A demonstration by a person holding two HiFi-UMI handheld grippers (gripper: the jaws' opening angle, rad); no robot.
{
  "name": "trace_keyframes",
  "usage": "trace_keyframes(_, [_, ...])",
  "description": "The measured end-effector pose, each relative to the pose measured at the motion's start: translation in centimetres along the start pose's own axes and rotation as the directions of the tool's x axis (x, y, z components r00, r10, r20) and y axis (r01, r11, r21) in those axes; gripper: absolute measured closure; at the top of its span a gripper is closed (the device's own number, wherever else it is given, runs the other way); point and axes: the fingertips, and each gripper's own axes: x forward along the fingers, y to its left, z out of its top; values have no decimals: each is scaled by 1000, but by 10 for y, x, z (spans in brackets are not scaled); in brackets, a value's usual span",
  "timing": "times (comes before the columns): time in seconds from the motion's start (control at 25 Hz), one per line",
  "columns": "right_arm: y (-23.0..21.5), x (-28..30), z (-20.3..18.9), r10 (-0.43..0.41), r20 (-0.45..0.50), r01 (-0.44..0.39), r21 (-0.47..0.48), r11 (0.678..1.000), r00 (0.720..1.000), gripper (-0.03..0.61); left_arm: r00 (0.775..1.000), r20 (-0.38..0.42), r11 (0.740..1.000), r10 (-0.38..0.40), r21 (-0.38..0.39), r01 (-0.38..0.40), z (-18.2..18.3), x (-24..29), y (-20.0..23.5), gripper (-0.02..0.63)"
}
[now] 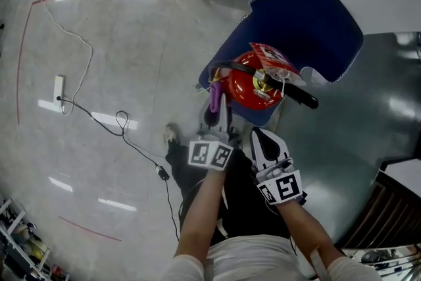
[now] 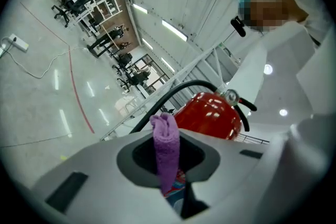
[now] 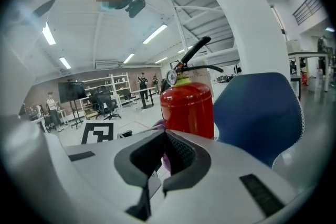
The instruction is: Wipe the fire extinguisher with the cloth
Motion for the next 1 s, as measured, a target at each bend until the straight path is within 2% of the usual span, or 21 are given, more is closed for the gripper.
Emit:
trace_keyframes(0.24, [-2, -22, 27, -33, -2, 33, 10, 999, 999, 565, 1000, -14, 1000, -6, -5, 6, 21, -6, -38, 558])
trace_keyframes(0.52, [-3, -42, 47, -49, 5, 48, 30, 998, 999, 565, 997, -75, 997, -31, 65, 36, 40, -16, -71, 558])
trace_keyframes(0.76, [-2, -49, 79, -70, 49, 68, 39, 997, 996, 565, 983, -157, 968, -93, 215, 126, 65, -16, -105, 558])
trace_keyframes(1.0, [1, -62, 117, -104, 72, 101, 45, 994, 992, 565, 975, -204, 936, -89, 316, 152, 101, -25, -147, 558])
